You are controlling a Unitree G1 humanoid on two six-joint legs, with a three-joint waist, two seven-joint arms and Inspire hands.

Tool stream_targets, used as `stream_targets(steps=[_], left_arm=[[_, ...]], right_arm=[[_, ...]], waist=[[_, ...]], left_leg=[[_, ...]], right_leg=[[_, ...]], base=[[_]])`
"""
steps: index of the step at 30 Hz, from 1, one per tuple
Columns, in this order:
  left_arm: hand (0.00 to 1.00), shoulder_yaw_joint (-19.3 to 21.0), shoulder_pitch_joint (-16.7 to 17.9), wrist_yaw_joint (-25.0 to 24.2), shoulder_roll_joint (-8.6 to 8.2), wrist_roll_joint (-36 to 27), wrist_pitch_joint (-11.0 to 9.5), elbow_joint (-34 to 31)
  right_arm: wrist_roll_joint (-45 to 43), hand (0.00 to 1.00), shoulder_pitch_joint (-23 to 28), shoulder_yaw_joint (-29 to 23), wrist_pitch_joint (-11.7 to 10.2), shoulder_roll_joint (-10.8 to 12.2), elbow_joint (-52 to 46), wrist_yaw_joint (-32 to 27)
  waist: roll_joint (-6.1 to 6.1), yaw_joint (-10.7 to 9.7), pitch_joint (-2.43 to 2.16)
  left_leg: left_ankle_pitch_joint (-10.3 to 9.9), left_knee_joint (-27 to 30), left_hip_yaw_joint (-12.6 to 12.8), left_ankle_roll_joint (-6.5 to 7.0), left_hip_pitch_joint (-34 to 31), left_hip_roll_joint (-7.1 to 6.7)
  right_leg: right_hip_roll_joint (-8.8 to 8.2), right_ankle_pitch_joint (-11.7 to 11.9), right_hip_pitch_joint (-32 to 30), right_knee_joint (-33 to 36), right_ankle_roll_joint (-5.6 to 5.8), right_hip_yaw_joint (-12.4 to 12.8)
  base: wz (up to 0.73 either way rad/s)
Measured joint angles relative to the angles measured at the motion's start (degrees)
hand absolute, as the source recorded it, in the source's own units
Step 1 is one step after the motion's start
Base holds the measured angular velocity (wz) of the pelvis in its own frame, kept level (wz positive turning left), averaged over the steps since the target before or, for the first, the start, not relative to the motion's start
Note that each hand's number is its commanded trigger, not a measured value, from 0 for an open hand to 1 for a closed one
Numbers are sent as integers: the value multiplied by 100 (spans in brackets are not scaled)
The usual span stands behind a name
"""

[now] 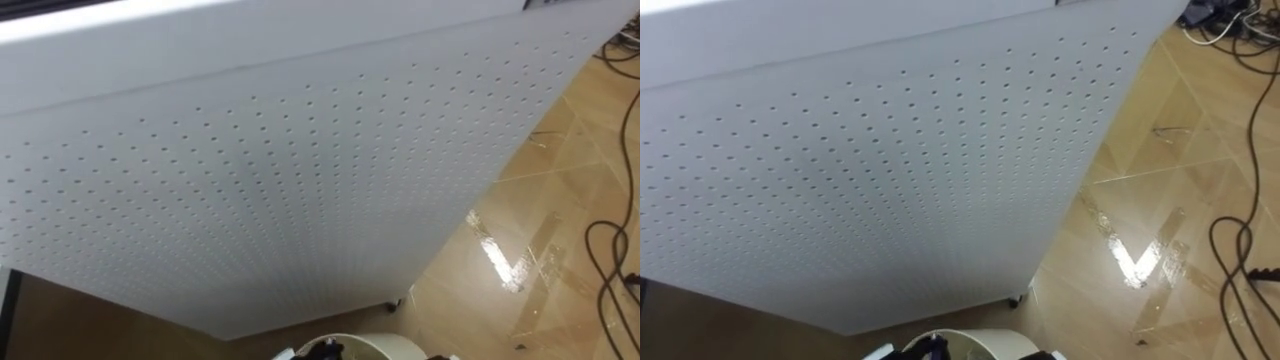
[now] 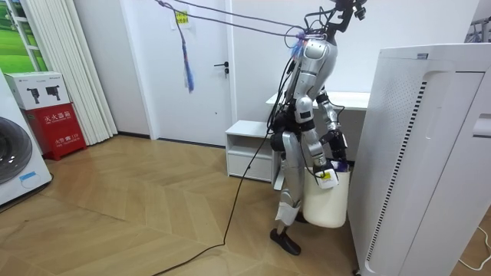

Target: Pick garbage

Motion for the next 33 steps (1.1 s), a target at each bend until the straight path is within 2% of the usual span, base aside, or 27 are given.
stream_targets(steps=[12,26,33], left_arm=[[0,-153,-7,-130,48,-13,0,179],[0,-208,44,-338,111,-5,13,358],[0,-207,67,-301,212,133,18,463]], right_arm=[[81,100,-31,88,4,-26,1,40],[235,100,-37,215,6,-223,1,19],[238,100,-53,213,9,-230,62,7]], waist=[[-2,6,9],[-48,0,37],[-54,-15,42]], left_leg=[[0,-37,14,1,-8,-1],[1,-129,22,2,11,-6],[2,-156,181,4,59,45]], right_leg=[[-10,-1,-13,-27,2,-13],[-3,-4,-12,-104,8,-2],[11,-4,28,-120,7,-5]], base=[[0],[0],[-1]])
